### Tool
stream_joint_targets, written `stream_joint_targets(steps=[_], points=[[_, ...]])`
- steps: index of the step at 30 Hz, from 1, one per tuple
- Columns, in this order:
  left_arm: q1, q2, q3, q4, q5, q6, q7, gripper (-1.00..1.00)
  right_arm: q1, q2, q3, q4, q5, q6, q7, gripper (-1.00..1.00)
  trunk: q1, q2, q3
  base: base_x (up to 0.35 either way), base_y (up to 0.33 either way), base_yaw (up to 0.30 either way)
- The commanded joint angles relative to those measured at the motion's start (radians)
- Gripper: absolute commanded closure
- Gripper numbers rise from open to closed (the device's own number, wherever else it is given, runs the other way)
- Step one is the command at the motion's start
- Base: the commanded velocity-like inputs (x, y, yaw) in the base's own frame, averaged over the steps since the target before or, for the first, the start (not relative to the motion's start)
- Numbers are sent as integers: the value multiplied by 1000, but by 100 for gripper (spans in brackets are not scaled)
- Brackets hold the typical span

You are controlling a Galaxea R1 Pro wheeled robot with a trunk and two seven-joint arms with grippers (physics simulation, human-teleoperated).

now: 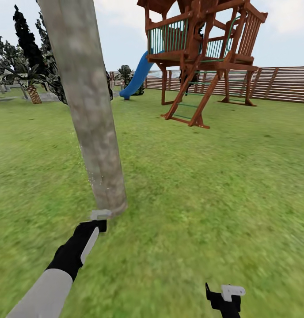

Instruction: In the garden, pick up the pesticide atomizer on the floor and spray pesticide onto both trees until each tree trunk is fully covered.

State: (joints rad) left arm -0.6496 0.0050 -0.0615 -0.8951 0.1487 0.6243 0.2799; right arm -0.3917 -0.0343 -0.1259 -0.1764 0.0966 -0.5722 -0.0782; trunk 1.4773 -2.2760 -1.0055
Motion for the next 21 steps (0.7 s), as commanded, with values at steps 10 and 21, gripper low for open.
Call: stream_joint_targets(steps=[10,21], points=[[-200,82,24,-1,10,164,-14,100,0,-1,0,0,0,0,0,-100,0,0,0,0,0,0],[-223,96,23,-62,29,262,-56,100,0,-3,0,0,0,0,0,-100,0,0,0,0,0,0]])
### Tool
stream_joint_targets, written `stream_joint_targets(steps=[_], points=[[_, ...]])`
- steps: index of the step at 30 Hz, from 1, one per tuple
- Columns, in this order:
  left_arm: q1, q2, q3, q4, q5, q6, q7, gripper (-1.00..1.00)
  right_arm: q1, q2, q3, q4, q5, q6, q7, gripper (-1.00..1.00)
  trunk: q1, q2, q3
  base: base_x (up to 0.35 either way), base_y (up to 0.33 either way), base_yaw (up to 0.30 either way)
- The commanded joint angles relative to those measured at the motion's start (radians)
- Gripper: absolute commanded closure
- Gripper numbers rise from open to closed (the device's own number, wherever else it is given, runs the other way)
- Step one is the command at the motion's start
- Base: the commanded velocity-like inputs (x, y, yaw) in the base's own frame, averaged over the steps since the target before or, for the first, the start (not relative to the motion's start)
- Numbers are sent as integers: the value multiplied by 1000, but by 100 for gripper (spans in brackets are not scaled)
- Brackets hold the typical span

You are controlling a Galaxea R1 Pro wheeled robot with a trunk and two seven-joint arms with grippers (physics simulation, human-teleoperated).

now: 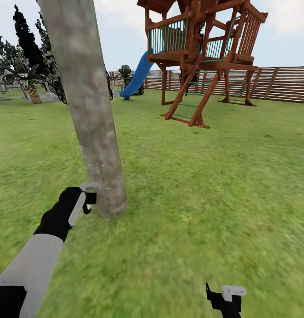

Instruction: In the garden, pick up the pesticide atomizer on the floor and spray pesticide onto both trees until each tree trunk is fully covered.

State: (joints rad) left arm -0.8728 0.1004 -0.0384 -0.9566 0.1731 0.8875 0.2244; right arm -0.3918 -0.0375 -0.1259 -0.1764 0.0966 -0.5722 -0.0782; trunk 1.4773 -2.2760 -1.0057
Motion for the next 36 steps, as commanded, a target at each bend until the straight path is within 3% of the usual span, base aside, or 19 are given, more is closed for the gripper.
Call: stream_joint_targets(steps=[1,3,7,10,13,14,16,18,20,23,26,28,31,32,33,36], points=[[0,5,0,0,5,-1,-8,100,0,0,0,0,0,0,0,-100,0,0,0,0,0,0],[0,1,-3,-7,6,0,-22,100,0,-1,0,0,0,0,0,-100,0,0,0,0,0,0],[-16,-41,-7,-36,6,28,-24,100,0,-1,0,0,0,0,0,-100,0,0,0,0,0,0],[-28,-27,-2,-66,4,72,-23,100,-1,-1,0,0,0,0,-1,-100,0,0,0,0,0,0],[-40,19,1,-92,5,101,-25,100,0,-1,0,0,0,0,-1,-100,0,0,0,0,0,0],[-41,22,1,-97,6,103,-25,100,0,-1,0,0,1,0,-1,-100,0,0,0,0,0,0],[-41,11,-2,-123,7,108,-25,100,0,-1,0,0,0,0,-1,-100,0,0,0,0,0,0],[-42,-35,-7,-179,5,117,-23,100,0,-1,0,0,0,0,-1,-100,0,0,0,0,0,0],[-43,-49,-7,-202,5,118,-23,100,0,-1,0,0,0,0,-1,-100,0,0,0,0,0,0],[-62,-32,0,-217,2,124,-23,100,-1,-1,0,0,0,0,-1,-100,0,0,0,0,0,0],[-71,19,12,-218,3,126,-23,100,0,-1,0,0,0,0,-1,-100,0,0,0,0,0,0],[-72,37,33,-218,6,127,-23,100,0,-1,0,0,0,0,-1,-100,0,0,0,0,0,0],[-85,15,33,-237,7,131,-23,100,0,-1,0,0,0,0,-1,-100,0,0,0,0,0,0],[-90,0,31,-245,7,132,-23,100,0,-1,0,0,0,0,-1,-100,0,0,0,0,0,0],[-95,-33,30,-253,4,133,-23,100,0,-1,0,0,0,0,-1,-100,0,0,0,0,0,0],[-99,-44,29,-256,3,134,-23,100,0,-1,0,0,0,0,-1,-100,0,0,0,0,0,0]])
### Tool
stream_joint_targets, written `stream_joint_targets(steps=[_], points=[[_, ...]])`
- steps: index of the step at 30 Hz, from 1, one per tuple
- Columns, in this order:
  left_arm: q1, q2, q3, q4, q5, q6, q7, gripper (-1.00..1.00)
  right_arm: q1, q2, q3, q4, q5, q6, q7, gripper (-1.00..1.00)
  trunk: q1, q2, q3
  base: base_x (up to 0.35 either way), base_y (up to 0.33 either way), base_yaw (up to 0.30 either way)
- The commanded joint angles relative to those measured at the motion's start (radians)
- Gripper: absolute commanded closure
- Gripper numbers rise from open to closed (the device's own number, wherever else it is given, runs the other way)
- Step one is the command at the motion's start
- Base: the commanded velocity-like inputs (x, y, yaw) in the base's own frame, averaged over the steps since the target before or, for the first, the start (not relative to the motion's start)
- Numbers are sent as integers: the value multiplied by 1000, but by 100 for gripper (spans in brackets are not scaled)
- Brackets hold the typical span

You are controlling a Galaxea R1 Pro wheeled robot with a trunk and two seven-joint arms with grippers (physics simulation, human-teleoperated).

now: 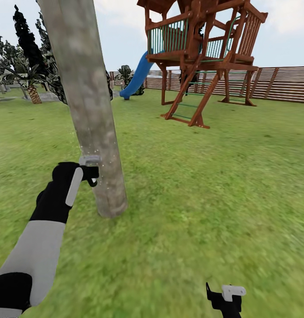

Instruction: In the garden, pick up the pesticide atomizer on the floor and spray pesticide onto both trees until each tree trunk is fully covered.

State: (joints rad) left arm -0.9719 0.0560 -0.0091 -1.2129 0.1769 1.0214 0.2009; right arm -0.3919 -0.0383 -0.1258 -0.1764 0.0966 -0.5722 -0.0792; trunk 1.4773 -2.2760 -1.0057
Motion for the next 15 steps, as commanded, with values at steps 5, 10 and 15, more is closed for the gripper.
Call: stream_joint_targets(steps=[5,10,15], points=[[-1,27,7,0,-7,0,1,100,0,0,0,0,0,0,0,-100,0,0,0,0,0,0],[11,26,-1,1,-10,-1,2,100,0,0,0,0,2,0,-1,-100,0,0,0,0,0,0],[13,27,-3,1,-13,-1,2,100,0,1,0,0,0,0,1,-100,0,0,0,48,-51,0]])
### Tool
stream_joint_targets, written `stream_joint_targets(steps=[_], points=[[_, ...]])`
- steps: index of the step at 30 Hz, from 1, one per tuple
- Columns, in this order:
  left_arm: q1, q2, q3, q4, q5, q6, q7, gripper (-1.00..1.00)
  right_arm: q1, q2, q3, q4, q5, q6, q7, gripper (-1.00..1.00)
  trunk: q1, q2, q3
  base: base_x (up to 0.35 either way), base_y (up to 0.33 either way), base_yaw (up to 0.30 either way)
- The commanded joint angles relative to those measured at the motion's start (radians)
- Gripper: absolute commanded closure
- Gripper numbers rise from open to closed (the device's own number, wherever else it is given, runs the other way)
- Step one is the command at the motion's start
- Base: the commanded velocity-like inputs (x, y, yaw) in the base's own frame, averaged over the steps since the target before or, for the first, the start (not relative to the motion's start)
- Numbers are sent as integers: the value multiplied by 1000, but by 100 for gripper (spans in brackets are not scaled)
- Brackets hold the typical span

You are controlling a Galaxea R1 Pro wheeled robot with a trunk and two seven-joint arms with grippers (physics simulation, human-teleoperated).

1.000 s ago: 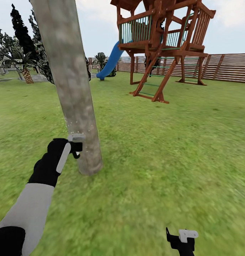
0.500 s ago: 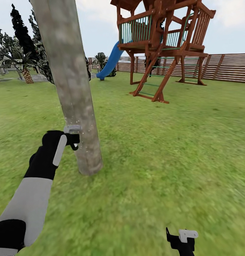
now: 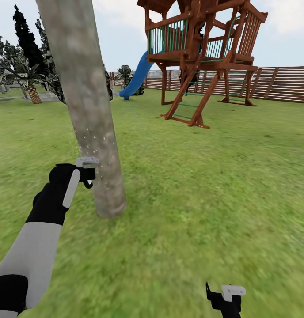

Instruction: In the garden, pick up the pesticide atomizer on the floor and spray pesticide onto both trees until each tree trunk is fully covered.

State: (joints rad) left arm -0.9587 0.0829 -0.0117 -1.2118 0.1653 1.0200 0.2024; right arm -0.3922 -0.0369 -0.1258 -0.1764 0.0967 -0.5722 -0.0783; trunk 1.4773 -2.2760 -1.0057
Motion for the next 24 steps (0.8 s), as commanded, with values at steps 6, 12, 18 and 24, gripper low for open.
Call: stream_joint_targets(steps=[6,12,18,24], points=[[0,0,3,0,-4,0,0,100,0,2,0,0,0,0,0,-100,0,0,0,167,-216,27],[0,0,2,0,-4,0,2,100,0,3,0,0,0,0,0,-100,0,0,0,90,-266,261],[0,0,0,0,-4,0,2,100,0,3,0,0,1,0,0,-100,0,0,0,66,-269,278],[0,-1,-1,0,-4,0,2,100,0,3,0,0,0,0,0,-100,0,0,0,3,-273,123]])
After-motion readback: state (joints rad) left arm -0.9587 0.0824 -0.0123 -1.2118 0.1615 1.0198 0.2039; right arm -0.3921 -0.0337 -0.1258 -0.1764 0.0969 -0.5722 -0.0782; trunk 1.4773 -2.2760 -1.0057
